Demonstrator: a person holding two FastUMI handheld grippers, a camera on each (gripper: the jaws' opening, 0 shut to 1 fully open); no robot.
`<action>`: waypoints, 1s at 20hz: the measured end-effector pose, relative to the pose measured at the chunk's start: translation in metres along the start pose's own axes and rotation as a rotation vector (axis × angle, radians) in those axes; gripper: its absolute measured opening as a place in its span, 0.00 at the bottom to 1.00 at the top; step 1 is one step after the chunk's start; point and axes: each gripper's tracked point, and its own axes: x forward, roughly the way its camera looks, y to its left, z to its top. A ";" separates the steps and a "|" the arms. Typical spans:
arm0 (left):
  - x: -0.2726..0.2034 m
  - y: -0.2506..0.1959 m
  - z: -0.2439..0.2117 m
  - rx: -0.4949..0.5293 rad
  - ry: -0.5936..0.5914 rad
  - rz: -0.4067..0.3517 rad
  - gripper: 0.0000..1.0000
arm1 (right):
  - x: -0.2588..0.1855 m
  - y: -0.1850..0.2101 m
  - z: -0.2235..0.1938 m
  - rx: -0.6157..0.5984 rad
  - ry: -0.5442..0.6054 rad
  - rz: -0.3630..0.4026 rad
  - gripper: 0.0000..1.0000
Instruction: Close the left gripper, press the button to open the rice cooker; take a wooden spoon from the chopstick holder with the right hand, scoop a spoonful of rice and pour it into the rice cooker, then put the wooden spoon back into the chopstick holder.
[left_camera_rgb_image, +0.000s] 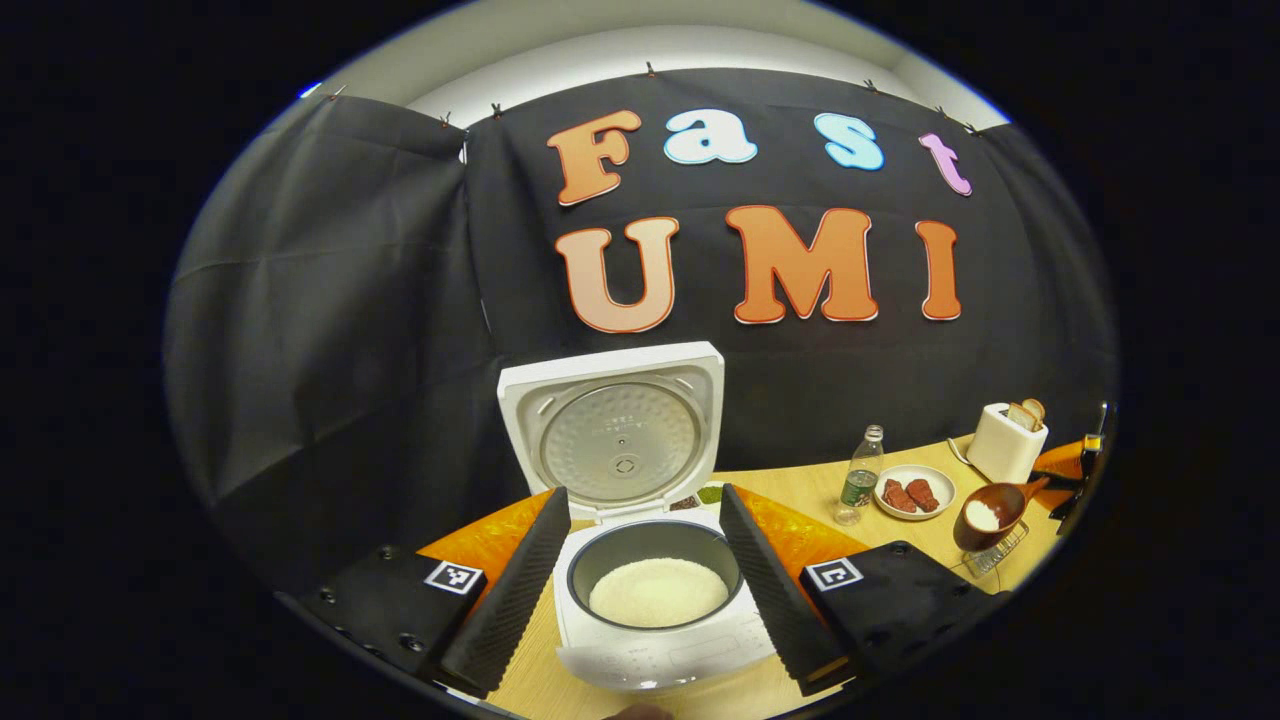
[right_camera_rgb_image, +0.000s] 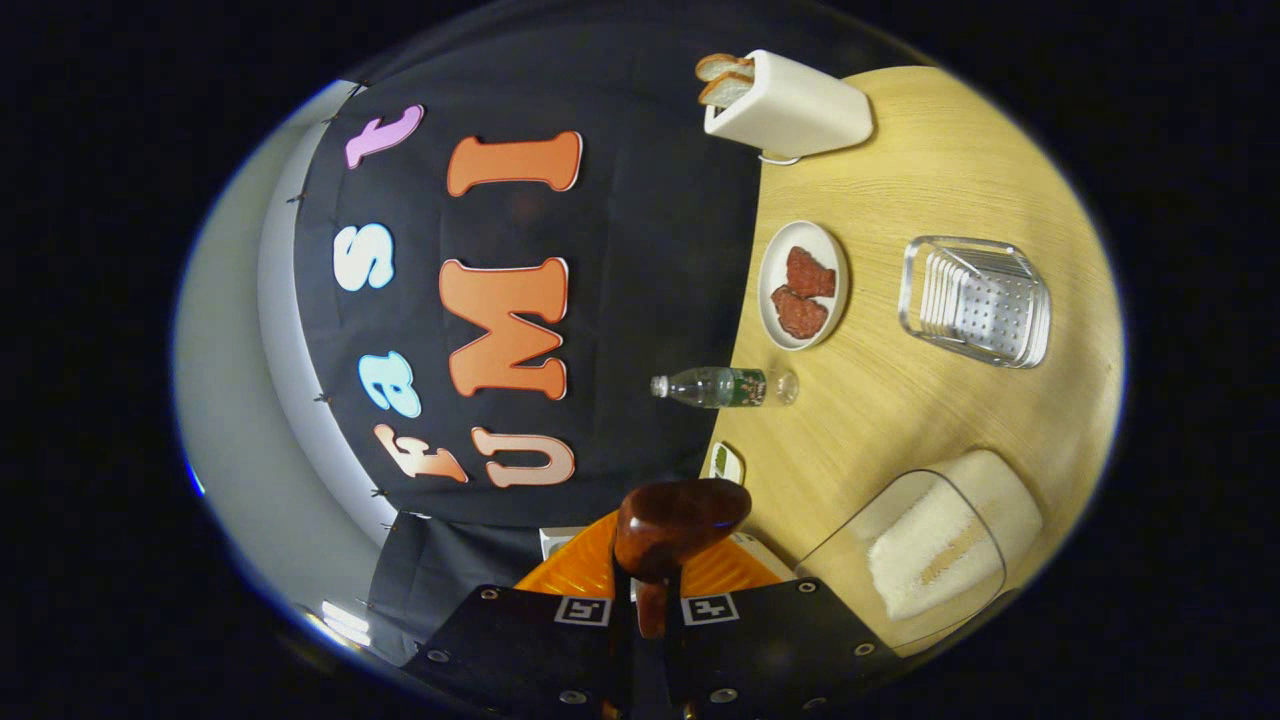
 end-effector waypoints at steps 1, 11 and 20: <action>-0.002 0.007 0.000 -0.005 -0.002 0.015 1.00 | 0.006 0.016 -0.005 -0.009 0.017 0.024 0.11; -0.024 0.113 -0.015 -0.049 0.018 0.209 0.99 | 0.090 0.113 -0.079 -0.068 0.202 0.126 0.12; -0.057 0.190 -0.056 -0.101 0.076 0.354 1.00 | 0.179 0.109 -0.167 -0.437 0.297 -0.015 0.11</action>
